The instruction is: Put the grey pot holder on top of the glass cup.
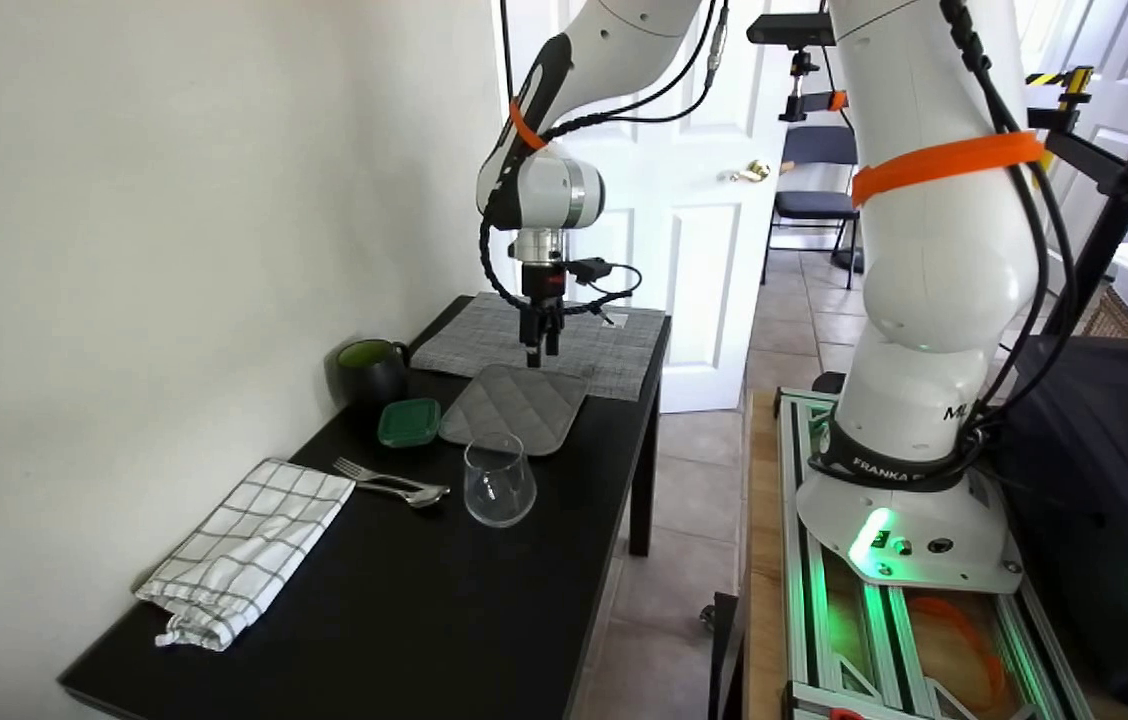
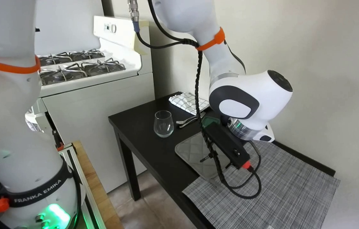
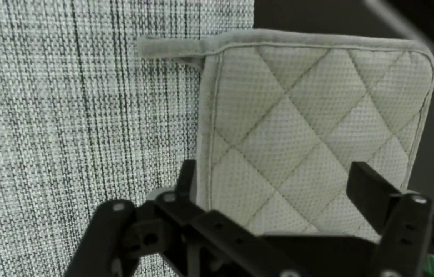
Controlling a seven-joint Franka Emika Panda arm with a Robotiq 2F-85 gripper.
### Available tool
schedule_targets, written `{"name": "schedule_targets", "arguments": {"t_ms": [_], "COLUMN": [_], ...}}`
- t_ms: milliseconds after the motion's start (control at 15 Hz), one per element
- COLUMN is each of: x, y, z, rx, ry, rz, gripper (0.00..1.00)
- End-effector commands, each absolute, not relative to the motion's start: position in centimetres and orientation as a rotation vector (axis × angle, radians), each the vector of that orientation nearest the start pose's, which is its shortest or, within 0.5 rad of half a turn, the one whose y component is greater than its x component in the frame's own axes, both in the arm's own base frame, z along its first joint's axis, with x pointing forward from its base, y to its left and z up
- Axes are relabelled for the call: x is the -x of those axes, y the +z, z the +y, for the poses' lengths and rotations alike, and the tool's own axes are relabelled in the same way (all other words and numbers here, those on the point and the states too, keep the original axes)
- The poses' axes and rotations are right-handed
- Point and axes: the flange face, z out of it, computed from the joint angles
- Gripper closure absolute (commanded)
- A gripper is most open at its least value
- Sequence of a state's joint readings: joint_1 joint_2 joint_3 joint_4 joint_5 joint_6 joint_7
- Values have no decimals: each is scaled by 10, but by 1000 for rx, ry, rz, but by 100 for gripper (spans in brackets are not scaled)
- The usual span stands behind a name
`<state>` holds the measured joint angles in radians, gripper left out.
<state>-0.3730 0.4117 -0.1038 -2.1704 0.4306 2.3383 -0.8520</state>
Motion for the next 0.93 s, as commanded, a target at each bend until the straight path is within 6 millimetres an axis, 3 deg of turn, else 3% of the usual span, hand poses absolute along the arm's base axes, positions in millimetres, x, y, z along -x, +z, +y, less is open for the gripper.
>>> {"name": "schedule_targets", "arguments": {"t_ms": [0,867], "x": [-485,-488], "y": [172,150], "z": [-243,-246], "rx": [2782,2773], "ry": [-5,-28], "rz": [-60,-18], "gripper": [0,0]}}
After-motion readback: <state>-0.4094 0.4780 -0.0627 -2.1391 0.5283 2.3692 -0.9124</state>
